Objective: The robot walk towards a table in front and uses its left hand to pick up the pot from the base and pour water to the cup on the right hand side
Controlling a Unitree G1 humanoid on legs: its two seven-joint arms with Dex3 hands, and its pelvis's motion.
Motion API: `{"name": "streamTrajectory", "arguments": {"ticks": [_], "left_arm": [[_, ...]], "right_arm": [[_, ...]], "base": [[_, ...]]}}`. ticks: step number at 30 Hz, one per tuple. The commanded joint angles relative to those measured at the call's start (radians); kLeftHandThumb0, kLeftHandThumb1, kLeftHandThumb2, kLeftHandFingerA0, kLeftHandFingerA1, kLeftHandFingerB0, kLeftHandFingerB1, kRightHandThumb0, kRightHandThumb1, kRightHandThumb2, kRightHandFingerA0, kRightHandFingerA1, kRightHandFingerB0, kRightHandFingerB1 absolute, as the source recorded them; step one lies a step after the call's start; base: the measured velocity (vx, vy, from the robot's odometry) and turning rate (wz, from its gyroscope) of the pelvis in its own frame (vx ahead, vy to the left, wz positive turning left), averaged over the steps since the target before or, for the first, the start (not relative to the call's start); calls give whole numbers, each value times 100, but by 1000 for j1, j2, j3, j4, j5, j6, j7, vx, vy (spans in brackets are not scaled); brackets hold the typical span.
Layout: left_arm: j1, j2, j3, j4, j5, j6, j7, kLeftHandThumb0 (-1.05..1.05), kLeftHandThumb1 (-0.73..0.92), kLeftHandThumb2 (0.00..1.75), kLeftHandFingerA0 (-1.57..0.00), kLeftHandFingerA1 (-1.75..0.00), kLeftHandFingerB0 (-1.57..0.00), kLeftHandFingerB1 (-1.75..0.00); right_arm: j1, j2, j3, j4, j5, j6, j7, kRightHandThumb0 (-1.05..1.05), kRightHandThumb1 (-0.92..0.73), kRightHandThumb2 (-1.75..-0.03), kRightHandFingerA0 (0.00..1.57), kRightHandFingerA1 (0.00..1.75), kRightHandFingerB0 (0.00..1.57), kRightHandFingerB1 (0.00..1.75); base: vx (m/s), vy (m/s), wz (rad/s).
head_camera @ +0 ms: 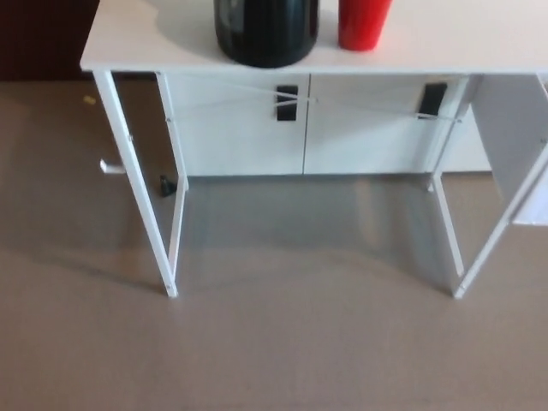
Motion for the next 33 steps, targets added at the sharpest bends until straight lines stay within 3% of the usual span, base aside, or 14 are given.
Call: {"name": "streamTrajectory", "arguments": {"ticks": [1,3,4,5,8,9,10,11,12,13,14,15,16,33], "left_arm": [[8,11,-2,3,-12,-24,-9,-17,55,56,-38,-39,-33,-33],[9,11,-3,3,-13,-25,-9,-17,55,56,-38,-39,-33,-33],[5,16,-2,16,-12,-21,-8,-13,38,84,-26,-54,-20,-49],[5,17,-3,18,-10,-23,-6,-14,37,84,-25,-54,-20,-49],[7,15,-8,18,-6,-29,5,-18,55,56,-36,-38,-33,-32],[9,13,-7,16,-7,-26,13,-17,56,57,-37,-39,-34,-32],[10,12,-6,15,-9,-28,9,-13,38,84,-25,-54,-22,-50],[12,11,-5,14,-13,-31,3,-13,38,84,-25,-54,-22,-50],[12,12,-4,11,-14,-20,9,-16,56,57,-36,-37,-34,-32],[10,13,-3,13,-16,-15,11,-12,38,84,-24,-53,-21,-50],[6,13,0,18,-19,-14,10,-12,38,85,-23,-53,-21,-50],[2,12,3,21,-22,-14,10,-12,38,85,-23,-53,-21,-50],[3,12,2,20,-21,-15,11,-14,56,57,-36,-38,-33,-32],[-1,16,0,24,-19,-26,-3,-21,55,57,-39,-40,-32,-32]], "right_arm": [[7,-13,12,-28,-5,-16,11,-42,-51,-56,67,54,24,30],[9,-13,14,-31,-4,-15,11,-42,-51,-56,67,54,24,30],[5,-15,16,-19,-8,-13,-8,-30,-35,-88,64,70,13,49],[5,-16,18,-15,-10,-12,-14,-43,-53,-57,73,53,29,31],[5,-17,18,-16,-5,-8,-15,-41,-53,-56,72,53,29,31],[14,-12,17,-39,0,1,-17,-40,-53,-56,71,55,29,31],[12,-14,17,-32,0,-1,-12,-29,-37,-88,61,70,9,47],[8,-18,17,-19,-1,-4,-4,-29,-37,-88,61,70,9,47],[9,-15,19,-22,-2,-6,-7,-39,-53,-56,70,52,24,30],[6,-15,19,-19,-3,-4,-11,-29,-36,-88,62,70,11,48],[-1,-17,19,-13,-4,0,-20,-28,-36,-89,60,69,13,49],[-6,-17,21,-9,-6,1,-27,-28,-36,-89,60,69,13,49],[-7,-17,22,-9,-7,0,-27,-37,-54,-57,68,51,27,31],[-24,-24,38,14,-4,-17,1,-47,-37,-70,60,60,17,39]], "base": [[351,-115,16],[426,-146,20],[462,-439,-75],[409,-394,60],[396,-220,40],[353,-91,2],[339,-61,0],[349,-44,-4],[370,-15,-5],[352,37,-19],[367,61,-25],[348,80,-25],[399,109,-17],[361,104,-1]]}}
